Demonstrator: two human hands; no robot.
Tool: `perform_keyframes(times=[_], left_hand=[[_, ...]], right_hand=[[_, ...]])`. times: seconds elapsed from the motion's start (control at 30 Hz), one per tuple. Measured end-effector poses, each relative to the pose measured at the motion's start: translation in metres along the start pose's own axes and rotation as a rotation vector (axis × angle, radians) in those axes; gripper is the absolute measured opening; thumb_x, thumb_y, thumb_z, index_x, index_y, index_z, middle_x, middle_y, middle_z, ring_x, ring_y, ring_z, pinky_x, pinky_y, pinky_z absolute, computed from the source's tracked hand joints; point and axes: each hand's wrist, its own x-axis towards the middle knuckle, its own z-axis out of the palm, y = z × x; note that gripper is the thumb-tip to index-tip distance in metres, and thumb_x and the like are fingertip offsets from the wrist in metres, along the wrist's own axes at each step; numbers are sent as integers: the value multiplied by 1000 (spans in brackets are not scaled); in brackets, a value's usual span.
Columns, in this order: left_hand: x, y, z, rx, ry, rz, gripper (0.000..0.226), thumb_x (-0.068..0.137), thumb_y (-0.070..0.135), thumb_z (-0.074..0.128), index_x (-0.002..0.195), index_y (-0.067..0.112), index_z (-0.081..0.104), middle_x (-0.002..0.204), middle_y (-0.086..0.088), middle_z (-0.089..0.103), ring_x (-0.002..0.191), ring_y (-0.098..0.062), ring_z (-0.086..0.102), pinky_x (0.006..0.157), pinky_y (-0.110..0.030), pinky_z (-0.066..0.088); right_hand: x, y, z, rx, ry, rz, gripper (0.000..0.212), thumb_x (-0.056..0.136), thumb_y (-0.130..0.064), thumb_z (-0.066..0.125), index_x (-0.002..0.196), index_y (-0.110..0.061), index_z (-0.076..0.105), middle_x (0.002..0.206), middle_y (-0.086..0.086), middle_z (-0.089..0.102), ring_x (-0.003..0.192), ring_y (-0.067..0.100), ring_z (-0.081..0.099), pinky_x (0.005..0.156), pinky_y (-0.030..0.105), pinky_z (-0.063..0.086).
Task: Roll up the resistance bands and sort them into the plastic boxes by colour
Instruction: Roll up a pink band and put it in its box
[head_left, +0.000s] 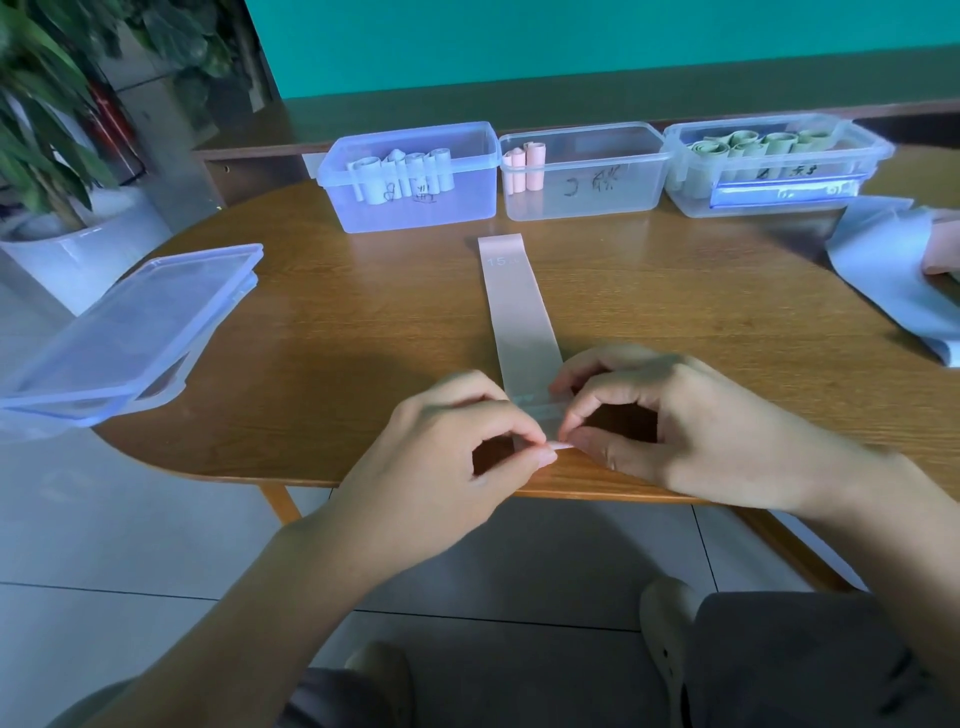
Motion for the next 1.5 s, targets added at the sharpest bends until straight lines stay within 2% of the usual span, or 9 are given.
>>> perform_keyframes(times=[0.17, 0.3, 0.43, 0.67, 0.83, 0.97, 1.17, 1.3, 1.5], left_hand=[[0, -1, 2, 51, 17, 22, 26, 93, 43, 60, 99, 24, 77, 97, 11, 61, 88, -4, 59, 76, -19, 51], [0, 1, 5, 65, 48, 22, 29, 95, 42, 57, 97, 21, 77, 100, 10, 57, 92, -5, 56, 81, -16, 48], [0, 1, 6, 55, 33, 6, 33, 98, 43, 51, 97, 21, 76, 102, 10, 56, 93, -5, 55, 81, -12, 44], [4, -2, 6, -7, 23, -7, 23, 97, 39, 58, 102, 23, 73, 94, 12, 66, 89, -5, 61, 75, -21, 49], [4, 2, 6, 42, -22, -12, 32, 101, 45, 44, 100, 25, 69, 97, 12, 59, 89, -8, 58, 75, -22, 48], [4, 3, 6, 34, -2, -16, 27, 96, 45, 54, 97, 24, 71, 97, 13, 58, 87, -6, 58, 74, -18, 47], [4, 1, 8, 139, 69, -9, 31, 100, 38, 49, 101, 20, 75, 99, 8, 61, 90, -6, 57, 79, -22, 48], [4, 2, 9, 128, 112, 29, 33, 101, 39, 50, 104, 19, 76, 100, 6, 61, 91, -8, 58, 81, -19, 47], [4, -2, 10, 107, 85, 12, 17, 95, 33, 63, 102, 21, 74, 101, 10, 63, 95, -6, 58, 82, -20, 46]], right_hand=[[-1, 0, -1, -31, 34, -31, 14, 89, -40, 70, 98, -34, 78, 113, -16, 57, 112, 6, 58, 94, 24, 46], [0, -1, -1, -48, 50, -75, 16, 93, -32, 68, 103, -26, 78, 100, -13, 64, 99, 7, 63, 85, 21, 50], [3, -2, 1, -63, 62, -96, 23, 95, -34, 62, 105, -20, 78, 97, -13, 69, 95, 3, 64, 84, 21, 51], [6, 0, 3, 19, 54, 10, 17, 92, -36, 65, 101, -26, 76, 94, -17, 67, 91, 7, 65, 78, 22, 50], [8, 0, 2, 41, 60, 82, 4, 92, -29, 71, 95, -29, 74, 87, -19, 69, 85, 6, 65, 73, 16, 48], [9, -2, 1, 56, 52, 101, 0, 92, -28, 72, 92, -28, 72, 83, -18, 68, 83, 6, 65, 70, 15, 48], [13, -2, 2, 51, 111, 177, 6, 91, -32, 73, 87, -28, 70, 80, -16, 68, 82, 5, 63, 68, 16, 47], [14, -3, 3, 63, 120, 186, 7, 89, -32, 75, 86, -27, 71, 78, -15, 68, 80, 5, 63, 68, 15, 47], [14, -1, 4, 69, 148, 186, 8, 90, -30, 75, 84, -27, 70, 74, -17, 66, 76, 2, 62, 65, 12, 43]])
